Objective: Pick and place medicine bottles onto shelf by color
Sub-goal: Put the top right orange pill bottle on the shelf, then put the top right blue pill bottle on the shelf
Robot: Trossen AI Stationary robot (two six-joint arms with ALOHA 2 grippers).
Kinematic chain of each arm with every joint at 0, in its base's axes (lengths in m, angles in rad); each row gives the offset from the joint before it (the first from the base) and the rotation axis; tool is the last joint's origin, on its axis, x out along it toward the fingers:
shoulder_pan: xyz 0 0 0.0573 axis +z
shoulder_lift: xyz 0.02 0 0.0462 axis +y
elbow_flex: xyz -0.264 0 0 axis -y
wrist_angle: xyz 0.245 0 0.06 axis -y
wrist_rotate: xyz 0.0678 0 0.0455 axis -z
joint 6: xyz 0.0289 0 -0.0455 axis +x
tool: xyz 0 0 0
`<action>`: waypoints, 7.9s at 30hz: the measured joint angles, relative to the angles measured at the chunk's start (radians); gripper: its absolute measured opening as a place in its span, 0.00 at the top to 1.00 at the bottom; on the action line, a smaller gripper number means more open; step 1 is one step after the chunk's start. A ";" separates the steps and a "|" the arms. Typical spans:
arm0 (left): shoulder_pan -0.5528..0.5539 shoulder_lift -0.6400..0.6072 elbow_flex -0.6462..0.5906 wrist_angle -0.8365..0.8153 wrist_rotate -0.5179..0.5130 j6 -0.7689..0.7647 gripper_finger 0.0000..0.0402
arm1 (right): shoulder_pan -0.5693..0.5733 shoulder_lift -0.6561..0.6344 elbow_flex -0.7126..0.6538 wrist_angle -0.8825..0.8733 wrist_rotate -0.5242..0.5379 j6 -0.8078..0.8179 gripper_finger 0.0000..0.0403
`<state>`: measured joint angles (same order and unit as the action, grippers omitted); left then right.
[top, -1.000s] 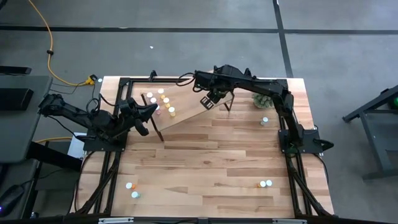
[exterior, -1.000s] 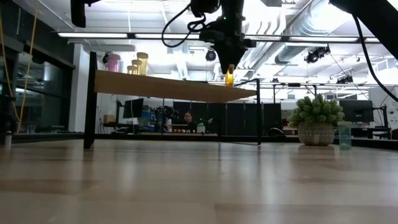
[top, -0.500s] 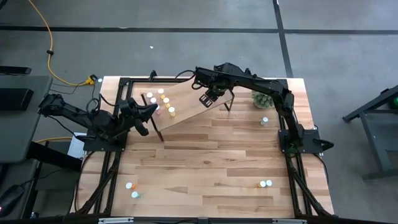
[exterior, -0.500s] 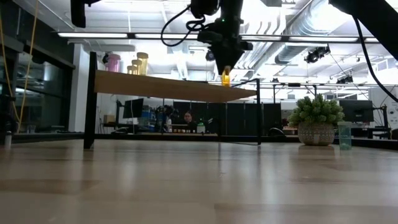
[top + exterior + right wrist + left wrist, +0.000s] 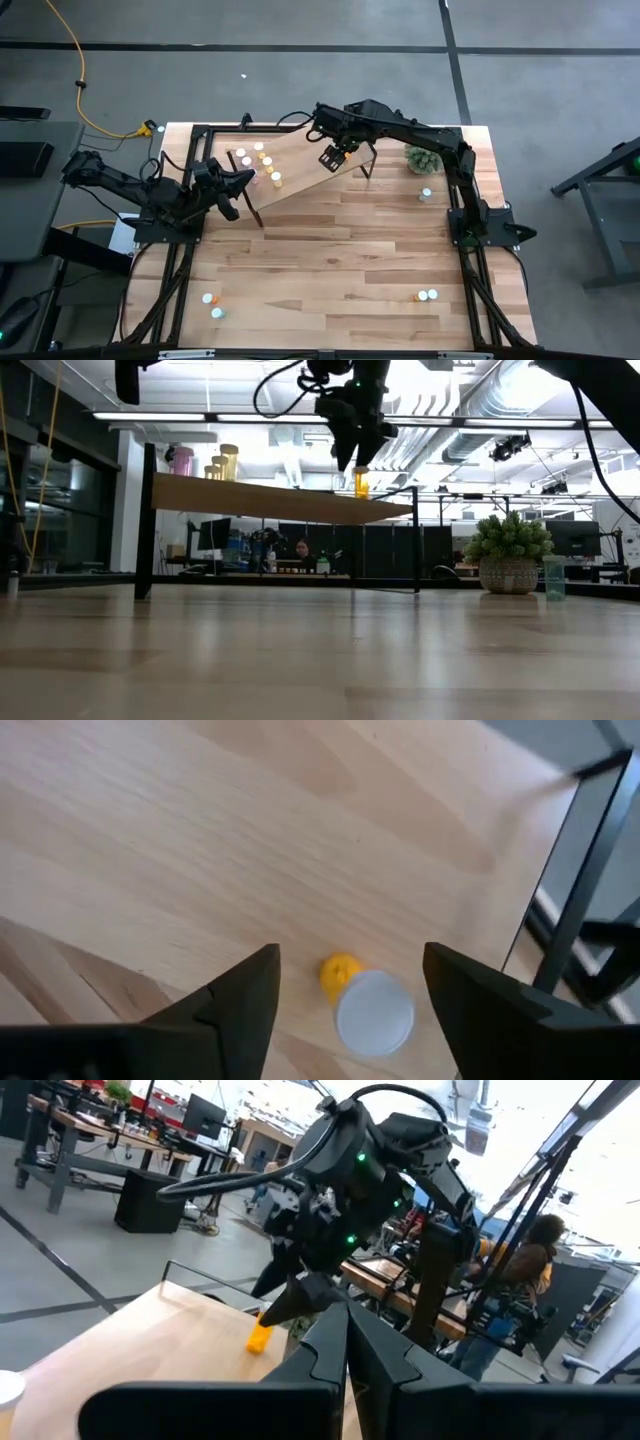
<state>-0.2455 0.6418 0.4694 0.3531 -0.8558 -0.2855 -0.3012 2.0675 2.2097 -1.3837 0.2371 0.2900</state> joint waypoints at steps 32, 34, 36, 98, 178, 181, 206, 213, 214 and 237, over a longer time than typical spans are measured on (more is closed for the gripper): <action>0.001 0.000 0.000 -0.012 0.001 0.000 1.00 | 0.153 -0.847 -1.506 1.582 0.243 -0.028 0.41; 0.001 0.000 0.000 -0.013 0.000 0.000 1.00 | 0.154 -0.812 -1.499 1.583 0.259 -0.032 0.41; 0.003 0.002 0.000 -0.013 0.000 0.000 1.00 | 0.154 -0.773 -1.484 1.583 0.248 -0.060 0.41; 0.003 -0.016 0.000 0.400 0.187 0.078 1.00 | 0.132 -0.344 -0.915 1.569 0.081 -0.203 0.78; 0.002 -0.016 0.000 0.407 0.190 -0.001 1.00 | -0.057 0.113 -0.491 1.515 -0.456 -0.378 0.70; 0.003 -0.016 0.000 0.407 0.190 -0.001 1.00 | -0.051 0.113 -0.491 1.515 -0.456 -0.378 0.69; 0.003 -0.016 0.000 0.406 0.190 -0.026 1.00 | -0.084 0.060 -0.491 1.316 -0.484 -0.369 0.41; 0.002 -0.016 0.000 0.403 0.190 -0.010 1.00 | -0.128 -0.052 -0.491 1.058 -0.535 -0.405 0.41; 0.003 -0.016 0.000 0.402 0.190 -0.007 1.00 | -0.134 -0.077 -0.491 1.004 -0.539 -0.413 0.41; 0.003 -0.016 0.000 0.047 0.195 0.183 1.00 | 0.207 -1.201 -1.416 1.317 -0.248 0.104 0.41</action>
<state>-0.2424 0.6261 0.4694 0.4003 -0.6604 -0.1023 -0.0946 0.8662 0.7933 -0.0671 -0.0104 0.3940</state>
